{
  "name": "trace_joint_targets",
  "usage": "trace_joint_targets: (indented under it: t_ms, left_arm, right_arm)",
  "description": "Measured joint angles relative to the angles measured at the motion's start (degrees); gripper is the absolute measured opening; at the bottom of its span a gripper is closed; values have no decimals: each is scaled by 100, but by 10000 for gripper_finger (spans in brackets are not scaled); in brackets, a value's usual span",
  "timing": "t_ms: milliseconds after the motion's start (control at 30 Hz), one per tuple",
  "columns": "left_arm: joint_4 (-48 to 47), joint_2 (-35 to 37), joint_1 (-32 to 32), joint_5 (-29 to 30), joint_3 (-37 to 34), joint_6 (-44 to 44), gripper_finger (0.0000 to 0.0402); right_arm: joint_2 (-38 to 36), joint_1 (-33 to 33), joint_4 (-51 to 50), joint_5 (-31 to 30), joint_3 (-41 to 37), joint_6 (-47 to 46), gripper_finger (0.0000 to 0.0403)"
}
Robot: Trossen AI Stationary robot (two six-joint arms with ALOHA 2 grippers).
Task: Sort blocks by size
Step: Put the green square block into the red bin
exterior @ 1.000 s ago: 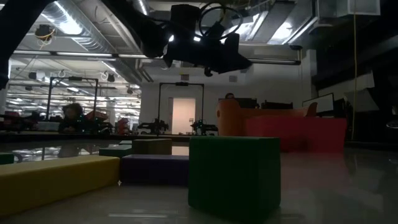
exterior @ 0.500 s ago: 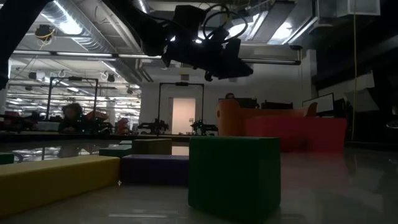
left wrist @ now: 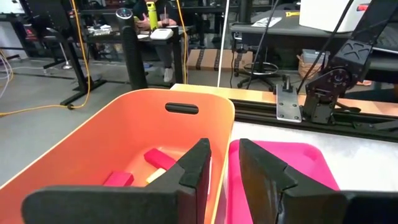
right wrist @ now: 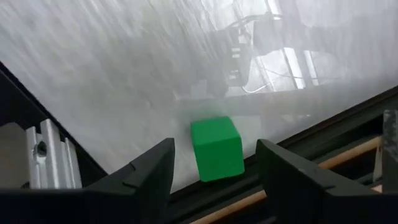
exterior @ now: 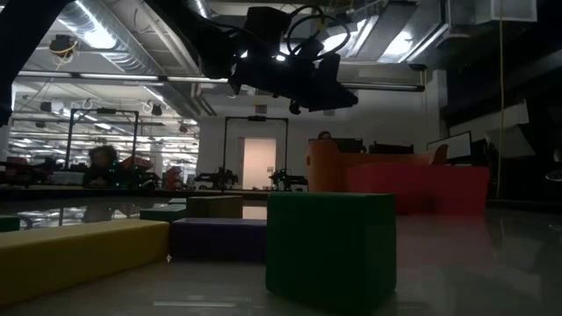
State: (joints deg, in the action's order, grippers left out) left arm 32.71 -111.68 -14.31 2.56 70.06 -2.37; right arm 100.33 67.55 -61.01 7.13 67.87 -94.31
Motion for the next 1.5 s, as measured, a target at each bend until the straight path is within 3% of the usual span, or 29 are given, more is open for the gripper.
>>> trace_joint_targets:
  t_ms: [467,700,1067,1333,1500]
  left_arm:
    - [-33,0,-2,1,0,0,75]
    - [-33,0,-2,1,0,0,75]
    - [-33,0,4,1,0,0,75]
    - [-35,0,4,1,-2,0,75]
    - [-39,14,4,1,-4,0,75]
  right_arm:
    - [-4,0,472,579,-520,205,225]
    - [-7,-9,1004,562,-774,272,224]
    - [-7,-7,1168,717,-830,608,139]
    - [-7,-9,1197,764,-830,628,144]
    - [-8,-159,1195,447,-830,576,145]
